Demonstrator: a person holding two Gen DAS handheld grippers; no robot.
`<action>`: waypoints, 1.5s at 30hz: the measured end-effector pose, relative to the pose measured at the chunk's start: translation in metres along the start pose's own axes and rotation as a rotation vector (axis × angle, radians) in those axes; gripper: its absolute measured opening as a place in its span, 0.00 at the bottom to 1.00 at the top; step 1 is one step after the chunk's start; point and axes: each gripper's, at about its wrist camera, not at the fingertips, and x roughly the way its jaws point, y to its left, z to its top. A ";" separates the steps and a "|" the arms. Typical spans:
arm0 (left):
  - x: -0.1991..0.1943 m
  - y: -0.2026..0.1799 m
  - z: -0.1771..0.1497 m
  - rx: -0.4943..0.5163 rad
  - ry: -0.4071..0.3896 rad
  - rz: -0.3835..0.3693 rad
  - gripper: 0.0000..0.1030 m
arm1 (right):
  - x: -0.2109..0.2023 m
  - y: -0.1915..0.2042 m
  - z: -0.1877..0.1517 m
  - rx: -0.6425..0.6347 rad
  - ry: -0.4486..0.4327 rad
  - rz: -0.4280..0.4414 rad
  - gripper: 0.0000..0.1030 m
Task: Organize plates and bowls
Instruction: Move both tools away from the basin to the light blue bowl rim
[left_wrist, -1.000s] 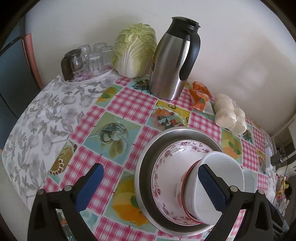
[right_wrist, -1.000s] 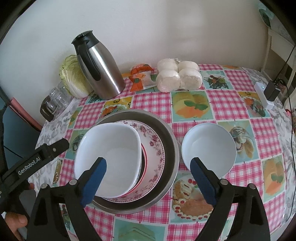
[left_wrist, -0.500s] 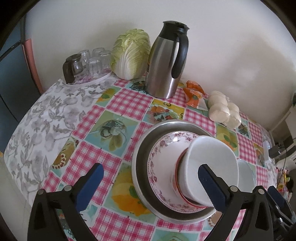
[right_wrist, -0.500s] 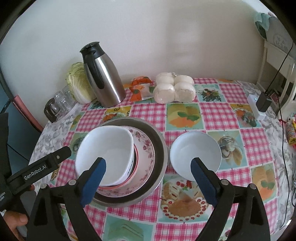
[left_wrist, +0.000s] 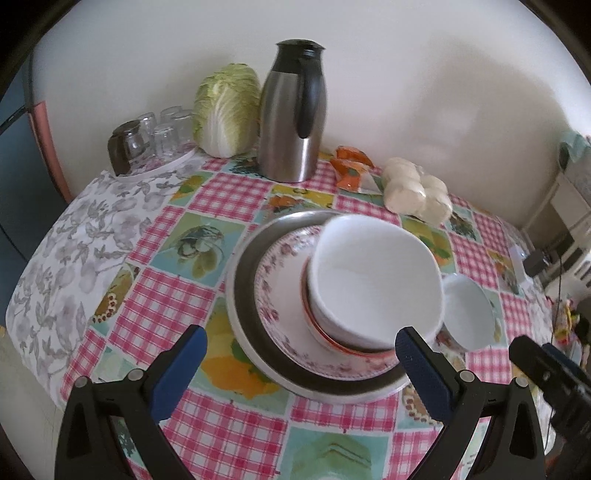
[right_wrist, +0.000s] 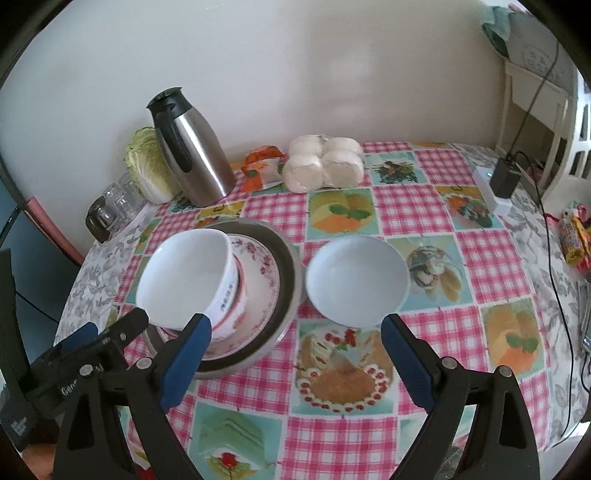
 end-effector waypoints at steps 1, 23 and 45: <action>-0.001 -0.002 -0.002 0.006 -0.004 -0.001 1.00 | -0.001 -0.004 -0.001 0.005 0.001 -0.001 0.91; -0.015 -0.081 -0.023 0.137 -0.044 -0.172 1.00 | -0.013 -0.088 -0.013 0.158 -0.011 -0.045 0.91; 0.023 -0.152 0.000 0.203 0.062 -0.254 0.82 | 0.024 -0.137 -0.003 0.197 0.059 -0.118 0.91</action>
